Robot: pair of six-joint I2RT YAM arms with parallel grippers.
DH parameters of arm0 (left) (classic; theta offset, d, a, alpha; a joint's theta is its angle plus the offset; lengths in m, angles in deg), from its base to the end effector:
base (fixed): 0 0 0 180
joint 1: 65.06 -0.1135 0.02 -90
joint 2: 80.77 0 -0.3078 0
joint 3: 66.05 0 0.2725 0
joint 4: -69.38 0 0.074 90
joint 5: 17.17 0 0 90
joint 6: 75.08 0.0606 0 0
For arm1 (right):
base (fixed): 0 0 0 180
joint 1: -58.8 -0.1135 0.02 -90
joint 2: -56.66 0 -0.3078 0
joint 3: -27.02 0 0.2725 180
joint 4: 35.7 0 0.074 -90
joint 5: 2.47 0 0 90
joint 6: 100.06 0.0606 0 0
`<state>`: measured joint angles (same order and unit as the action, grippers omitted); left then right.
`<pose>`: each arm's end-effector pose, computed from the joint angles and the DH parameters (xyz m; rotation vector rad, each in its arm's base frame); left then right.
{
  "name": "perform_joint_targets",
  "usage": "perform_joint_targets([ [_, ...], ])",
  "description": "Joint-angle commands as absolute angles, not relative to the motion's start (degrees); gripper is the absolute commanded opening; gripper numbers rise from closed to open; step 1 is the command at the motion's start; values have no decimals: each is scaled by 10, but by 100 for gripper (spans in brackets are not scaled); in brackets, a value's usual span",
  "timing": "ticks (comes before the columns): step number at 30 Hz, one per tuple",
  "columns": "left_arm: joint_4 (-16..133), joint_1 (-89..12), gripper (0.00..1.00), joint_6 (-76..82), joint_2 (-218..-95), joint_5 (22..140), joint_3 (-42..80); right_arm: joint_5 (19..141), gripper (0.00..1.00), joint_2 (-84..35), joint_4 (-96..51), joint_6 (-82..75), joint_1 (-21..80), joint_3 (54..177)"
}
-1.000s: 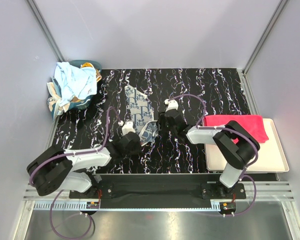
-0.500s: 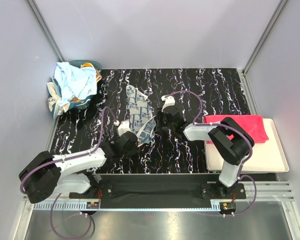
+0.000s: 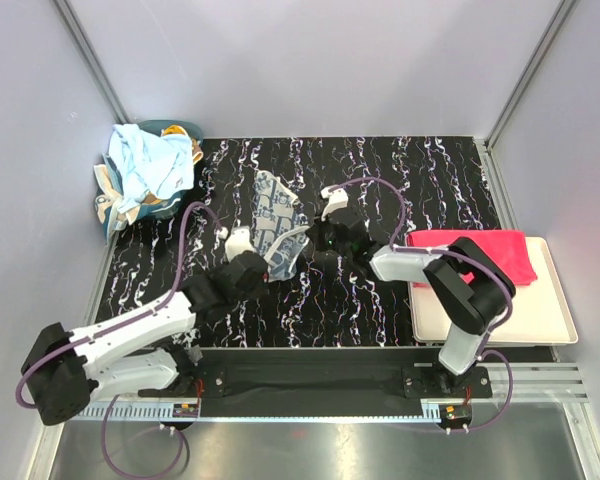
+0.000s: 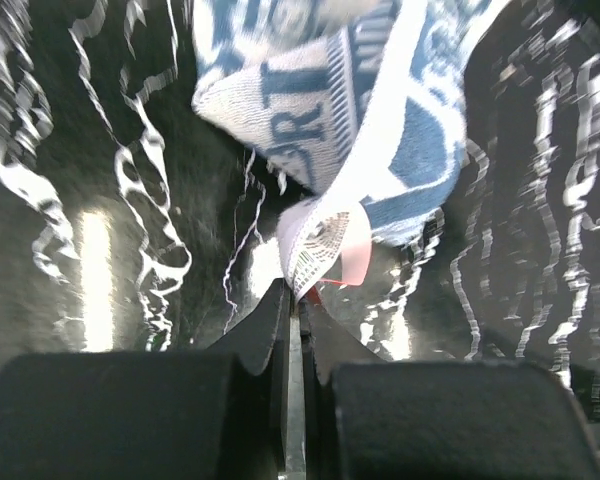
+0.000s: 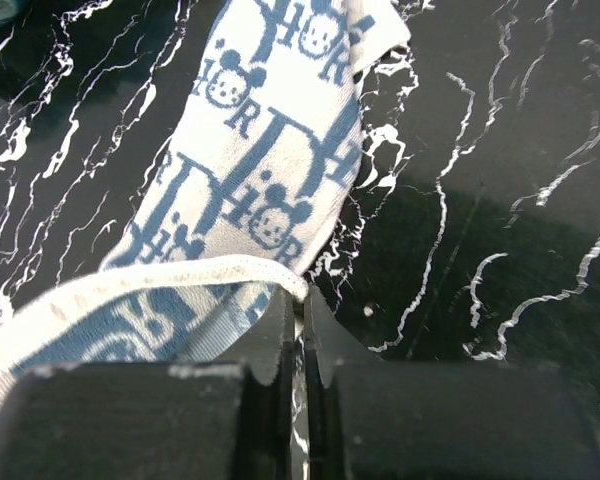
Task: Fold and stack the towels
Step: Flatten out the crumpled towel
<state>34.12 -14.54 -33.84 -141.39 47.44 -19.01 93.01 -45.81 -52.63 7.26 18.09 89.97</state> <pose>0.1591 -0.1522 0.2208 -0.1615 2.3362 -0.3272 0.3227 0.2700 0.1890 -0.3439 1.9774 0.5651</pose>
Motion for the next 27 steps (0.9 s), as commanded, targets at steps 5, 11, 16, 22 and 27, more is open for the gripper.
perform_joint_targets([
  [5, 210, -146, 0, -217, -1390, 391, 41, 980, 0, -316, -387, 2, 185, 995],
  [11, 133, -141, 0, -101, -1409, 374, 238, 966, 0, -231, -282, -77, 185, 1099],
  [16, 82, -114, 0, -21, -1428, 342, 378, 954, 0, -190, -210, -140, 185, 1199],
  [22, 94, -106, 0, 47, -1412, 383, 483, 940, 0, -160, -145, -181, 184, 1294],
  [27, 122, -105, 0, 81, -1395, 420, 510, 913, 0, -125, -111, -181, 183, 1326],
])
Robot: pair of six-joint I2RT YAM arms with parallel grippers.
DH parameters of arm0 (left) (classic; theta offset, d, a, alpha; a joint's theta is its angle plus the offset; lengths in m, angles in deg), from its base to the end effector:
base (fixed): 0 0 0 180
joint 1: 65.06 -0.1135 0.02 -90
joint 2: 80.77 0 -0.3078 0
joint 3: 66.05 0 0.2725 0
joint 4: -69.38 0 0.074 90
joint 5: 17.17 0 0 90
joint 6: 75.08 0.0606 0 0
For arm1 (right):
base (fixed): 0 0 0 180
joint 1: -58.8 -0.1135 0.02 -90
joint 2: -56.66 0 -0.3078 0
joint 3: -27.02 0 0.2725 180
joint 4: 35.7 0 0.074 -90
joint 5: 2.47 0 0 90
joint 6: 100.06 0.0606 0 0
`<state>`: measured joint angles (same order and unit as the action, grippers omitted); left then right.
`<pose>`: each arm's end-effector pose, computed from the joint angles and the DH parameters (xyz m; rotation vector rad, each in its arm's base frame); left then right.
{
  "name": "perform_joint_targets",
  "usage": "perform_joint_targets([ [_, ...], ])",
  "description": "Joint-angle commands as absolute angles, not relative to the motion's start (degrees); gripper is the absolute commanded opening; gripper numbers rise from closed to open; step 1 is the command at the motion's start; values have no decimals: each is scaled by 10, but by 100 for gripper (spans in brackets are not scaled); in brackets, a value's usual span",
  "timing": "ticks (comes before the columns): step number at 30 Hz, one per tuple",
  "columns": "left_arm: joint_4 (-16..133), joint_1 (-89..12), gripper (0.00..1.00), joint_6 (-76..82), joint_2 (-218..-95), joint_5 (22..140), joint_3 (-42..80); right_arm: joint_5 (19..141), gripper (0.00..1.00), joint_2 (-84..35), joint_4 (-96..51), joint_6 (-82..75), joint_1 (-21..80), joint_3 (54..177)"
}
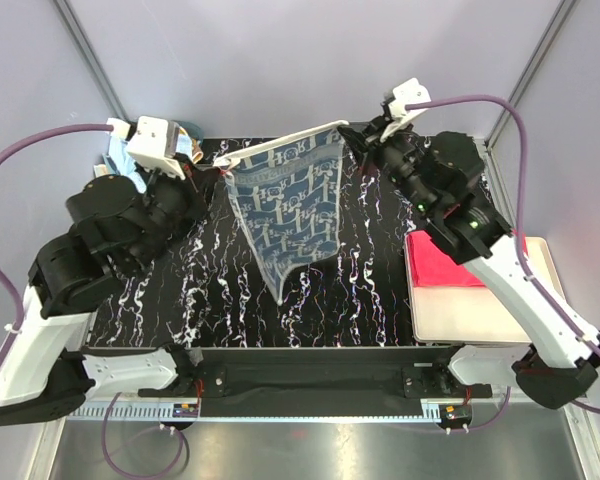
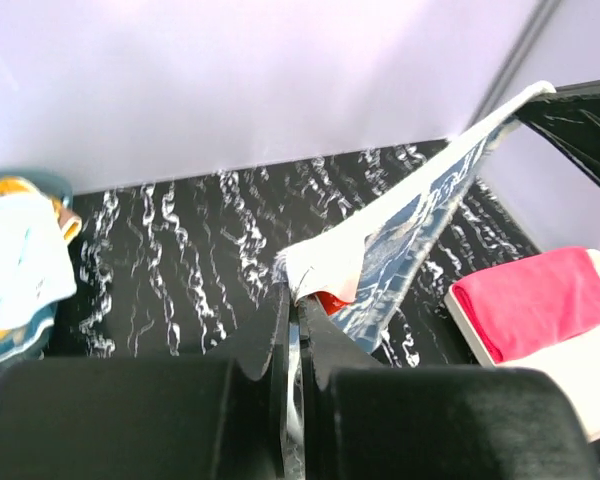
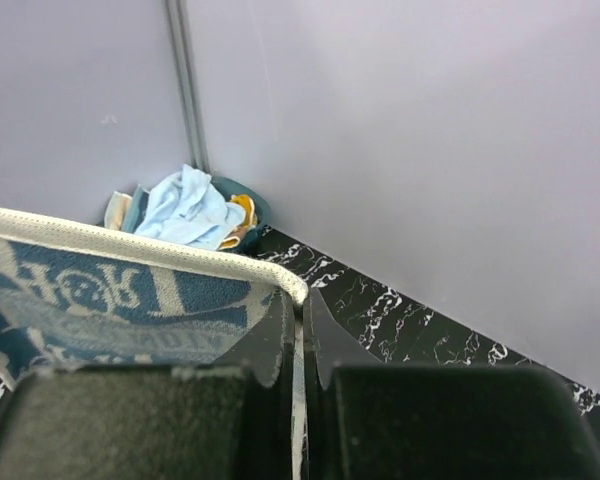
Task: Fold and stack the towels
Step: Flatten out the crumpled towel
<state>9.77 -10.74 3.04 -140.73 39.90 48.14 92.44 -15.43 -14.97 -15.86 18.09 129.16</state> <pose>0.1140 -0.1022 0.5893 0.1787 1.6553 -0.4011 0.2261 0.1877 0.5646 -0.4953 1.3344 0.4439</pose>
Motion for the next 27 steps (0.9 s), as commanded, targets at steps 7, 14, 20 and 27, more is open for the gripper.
perform_joint_targets([
  [7, 164, -107, 0, 120, -1412, 389, 561, 934, 0, -114, -81, -181, 183, 1370],
  [14, 197, -335, 0, 44, -1493, 641, 522, 977, 0, -203, -76, -192, 219, 1370],
  [20, 299, -495, 0, -12, -1641, 814, 455, 814, 0, -361, -133, -109, 356, 1358],
  [27, 378, -568, 0, -16, -1949, 857, 592, 723, 0, -633, -187, -50, 432, 1486],
])
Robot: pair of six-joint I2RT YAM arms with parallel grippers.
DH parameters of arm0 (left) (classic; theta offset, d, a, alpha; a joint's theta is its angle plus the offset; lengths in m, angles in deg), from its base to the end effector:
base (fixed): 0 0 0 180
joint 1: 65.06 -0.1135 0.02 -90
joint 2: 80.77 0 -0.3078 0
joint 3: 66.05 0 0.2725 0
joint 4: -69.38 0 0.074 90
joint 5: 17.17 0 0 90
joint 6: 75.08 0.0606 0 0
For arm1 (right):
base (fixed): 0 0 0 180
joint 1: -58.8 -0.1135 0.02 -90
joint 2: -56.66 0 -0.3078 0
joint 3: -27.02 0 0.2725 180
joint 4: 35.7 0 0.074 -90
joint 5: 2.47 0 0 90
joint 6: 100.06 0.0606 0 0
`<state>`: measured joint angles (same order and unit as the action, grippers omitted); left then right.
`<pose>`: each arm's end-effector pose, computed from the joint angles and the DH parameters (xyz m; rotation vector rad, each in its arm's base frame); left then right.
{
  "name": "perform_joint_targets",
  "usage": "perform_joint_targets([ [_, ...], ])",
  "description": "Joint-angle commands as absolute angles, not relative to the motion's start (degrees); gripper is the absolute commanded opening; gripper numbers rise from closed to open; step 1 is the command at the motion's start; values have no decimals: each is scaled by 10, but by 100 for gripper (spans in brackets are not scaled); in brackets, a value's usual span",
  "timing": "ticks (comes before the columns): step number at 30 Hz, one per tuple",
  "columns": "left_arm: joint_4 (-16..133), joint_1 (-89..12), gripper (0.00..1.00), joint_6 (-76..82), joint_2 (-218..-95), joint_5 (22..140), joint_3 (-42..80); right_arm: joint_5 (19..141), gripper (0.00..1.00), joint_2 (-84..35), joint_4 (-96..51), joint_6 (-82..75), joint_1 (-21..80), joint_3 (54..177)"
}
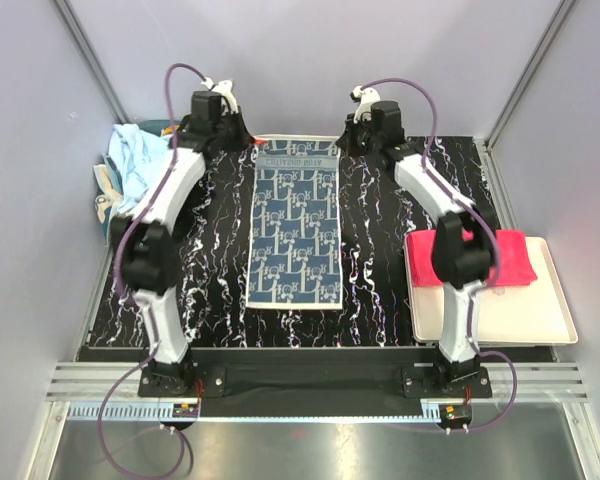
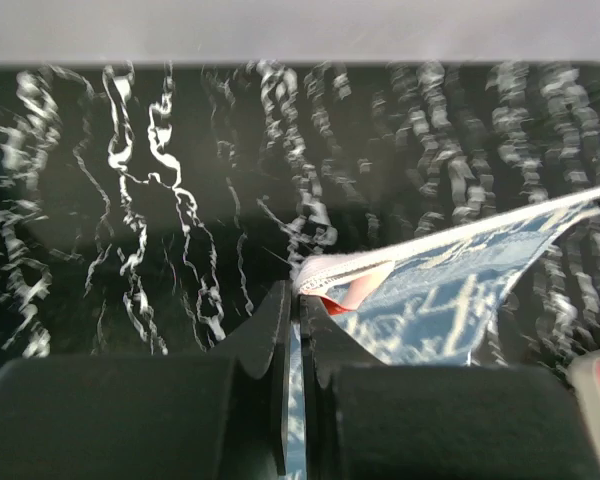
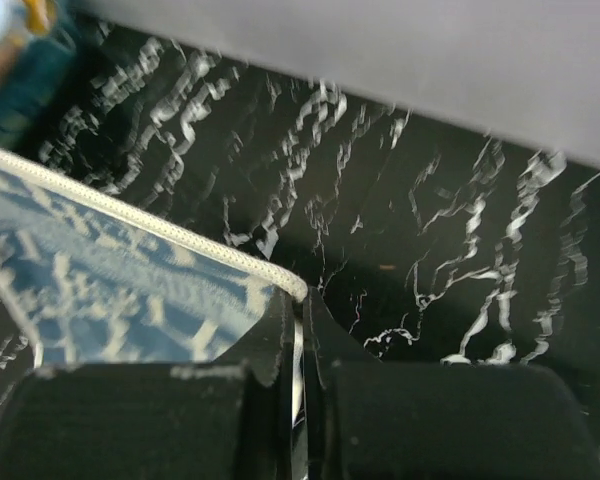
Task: Fold and stack the towels
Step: Flatten out the crumpled towel, then fold the towel
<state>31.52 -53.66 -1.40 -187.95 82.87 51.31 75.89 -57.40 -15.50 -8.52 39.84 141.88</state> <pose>0.4856 -0.1087 0.3936 0.0211 2.0802 -0.4781 0.5103 0.1882 0.3541 -0.4280 1.8779 0.4347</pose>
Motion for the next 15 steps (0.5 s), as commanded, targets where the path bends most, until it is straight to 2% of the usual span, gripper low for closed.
perform_joint_targets([
  [1, 380, -571, 0, -15, -1977, 858, 615, 719, 0, -686, -186, -38, 444, 1529],
  [2, 379, -578, 0, -15, -2004, 861, 667, 709, 0, -710, -185, -35, 448, 1552],
  [6, 392, -587, 0, -9, -2095, 863, 723, 705, 0, -784, -184, -15, 462, 1637],
  [11, 455, -591, 0, -20, -2082, 859, 648, 704, 0, -793, -186, -15, 463, 1631],
  [15, 489, -591, 0, -29, -2027, 849, 559, 700, 0, -738, -213, -4, 463, 1539],
])
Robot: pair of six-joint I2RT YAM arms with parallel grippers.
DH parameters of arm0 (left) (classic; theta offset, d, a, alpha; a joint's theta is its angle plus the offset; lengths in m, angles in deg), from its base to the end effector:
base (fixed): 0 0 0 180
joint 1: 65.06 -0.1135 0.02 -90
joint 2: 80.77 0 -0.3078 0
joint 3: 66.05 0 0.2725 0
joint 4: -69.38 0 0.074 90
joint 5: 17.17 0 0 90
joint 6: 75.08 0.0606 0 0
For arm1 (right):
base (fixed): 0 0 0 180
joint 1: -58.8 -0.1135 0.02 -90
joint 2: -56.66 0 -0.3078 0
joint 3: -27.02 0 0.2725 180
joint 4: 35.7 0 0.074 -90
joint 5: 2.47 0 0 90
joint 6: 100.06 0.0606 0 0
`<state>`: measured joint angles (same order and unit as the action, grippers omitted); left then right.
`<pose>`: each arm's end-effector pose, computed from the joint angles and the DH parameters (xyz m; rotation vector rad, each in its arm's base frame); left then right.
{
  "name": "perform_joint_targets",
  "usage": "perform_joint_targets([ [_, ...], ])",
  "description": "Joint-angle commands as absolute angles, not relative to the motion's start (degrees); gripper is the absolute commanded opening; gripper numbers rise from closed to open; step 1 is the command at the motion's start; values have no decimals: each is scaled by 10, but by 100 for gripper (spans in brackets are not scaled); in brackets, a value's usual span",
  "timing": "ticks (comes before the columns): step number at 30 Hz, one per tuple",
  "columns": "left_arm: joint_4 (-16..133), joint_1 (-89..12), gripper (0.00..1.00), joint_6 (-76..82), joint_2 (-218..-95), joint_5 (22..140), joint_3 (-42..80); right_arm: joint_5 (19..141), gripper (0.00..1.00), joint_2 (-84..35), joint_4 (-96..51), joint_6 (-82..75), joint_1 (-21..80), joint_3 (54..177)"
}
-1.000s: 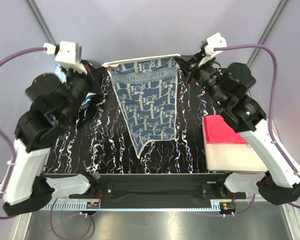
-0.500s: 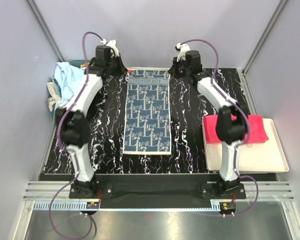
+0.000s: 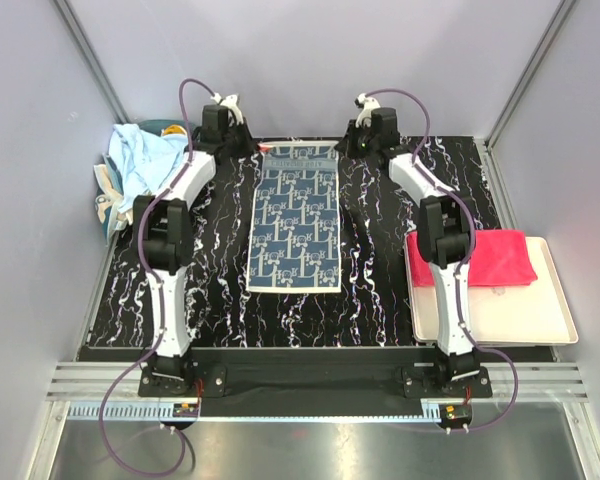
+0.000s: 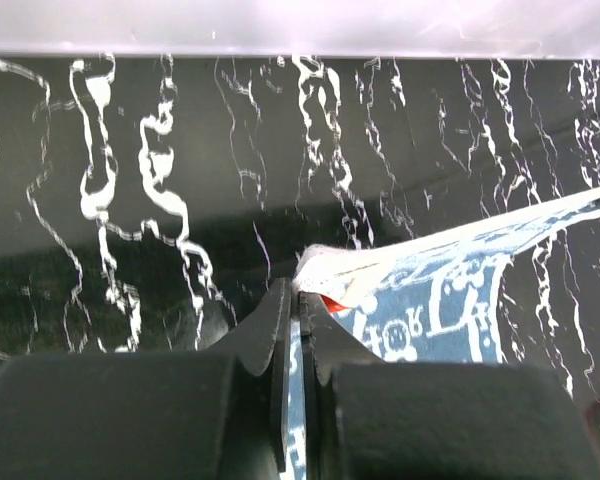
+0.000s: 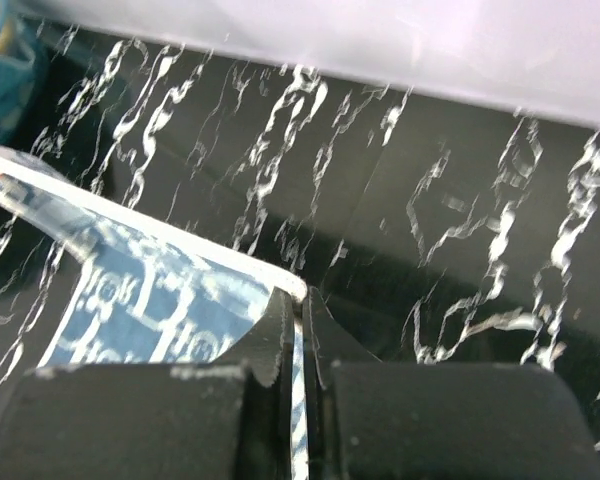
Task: Fold and stack the towels
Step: Fold the towel
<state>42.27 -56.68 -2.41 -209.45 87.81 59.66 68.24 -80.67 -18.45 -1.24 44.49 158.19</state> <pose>0.5905 -0.1028 0.2732 -0.0052 2.1227 -0.5428 0.6129 0.1770 0.2408 -0.3173 1.9781 0.5936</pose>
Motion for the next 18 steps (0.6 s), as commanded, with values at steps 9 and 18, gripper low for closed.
perform_joint_targets([
  [9, 523, -562, 0, -40, -1877, 762, 346, 681, 0, -599, -298, 54, 459, 1309],
  [18, 476, -491, 0, -3, -1794, 550, 237, 702, 0, -476, -297, 54, 425, 1168],
])
